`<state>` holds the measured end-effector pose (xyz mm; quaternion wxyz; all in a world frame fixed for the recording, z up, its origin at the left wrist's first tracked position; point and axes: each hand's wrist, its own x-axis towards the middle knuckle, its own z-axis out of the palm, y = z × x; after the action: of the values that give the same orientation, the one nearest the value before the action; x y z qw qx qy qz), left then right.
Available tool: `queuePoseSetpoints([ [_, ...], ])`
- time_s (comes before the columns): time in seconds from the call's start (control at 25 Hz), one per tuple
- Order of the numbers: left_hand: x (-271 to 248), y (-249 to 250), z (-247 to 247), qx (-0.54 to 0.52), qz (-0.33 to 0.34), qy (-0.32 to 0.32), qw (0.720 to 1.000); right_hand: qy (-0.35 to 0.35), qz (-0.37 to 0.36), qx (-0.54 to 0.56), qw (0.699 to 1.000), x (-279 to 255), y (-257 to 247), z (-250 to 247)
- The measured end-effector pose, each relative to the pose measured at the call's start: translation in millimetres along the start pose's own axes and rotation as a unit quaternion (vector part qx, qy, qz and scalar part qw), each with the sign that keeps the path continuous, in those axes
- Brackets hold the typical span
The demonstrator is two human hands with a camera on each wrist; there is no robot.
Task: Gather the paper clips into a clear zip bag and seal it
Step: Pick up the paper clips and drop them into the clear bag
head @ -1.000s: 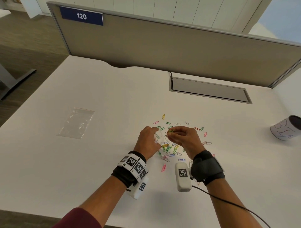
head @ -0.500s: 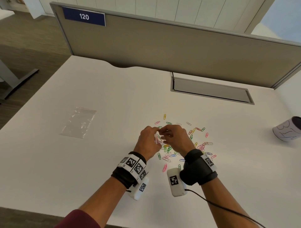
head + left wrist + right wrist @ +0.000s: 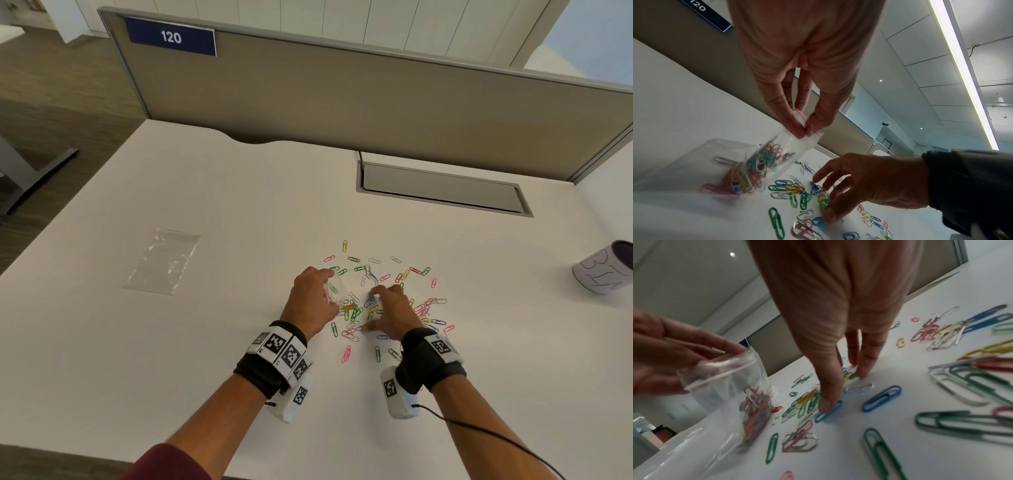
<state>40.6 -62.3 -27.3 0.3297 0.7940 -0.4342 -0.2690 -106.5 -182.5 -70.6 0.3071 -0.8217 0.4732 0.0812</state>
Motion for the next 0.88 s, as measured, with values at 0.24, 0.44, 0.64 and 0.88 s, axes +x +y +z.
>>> queuePoseSetpoints([
  [0.24,3,-1,0,0.001,0.0,0.004,1.0,-0.052,-0.117,-0.11,0.986,1,-6,5],
  [0.44,5,-1,2,0.004,-0.002,0.006,1.0,0.045,-0.149,-0.051,0.987,4,-5,21],
  [0.64,7,-1,3,0.006,-0.005,0.002,1.0,0.101,-0.142,-0.056,0.983,6,-8,24],
  [0.88,7,-2,2,0.002,-0.003,-0.001,1.0,0.109,-0.137,-0.046,0.984,6,-9,20],
])
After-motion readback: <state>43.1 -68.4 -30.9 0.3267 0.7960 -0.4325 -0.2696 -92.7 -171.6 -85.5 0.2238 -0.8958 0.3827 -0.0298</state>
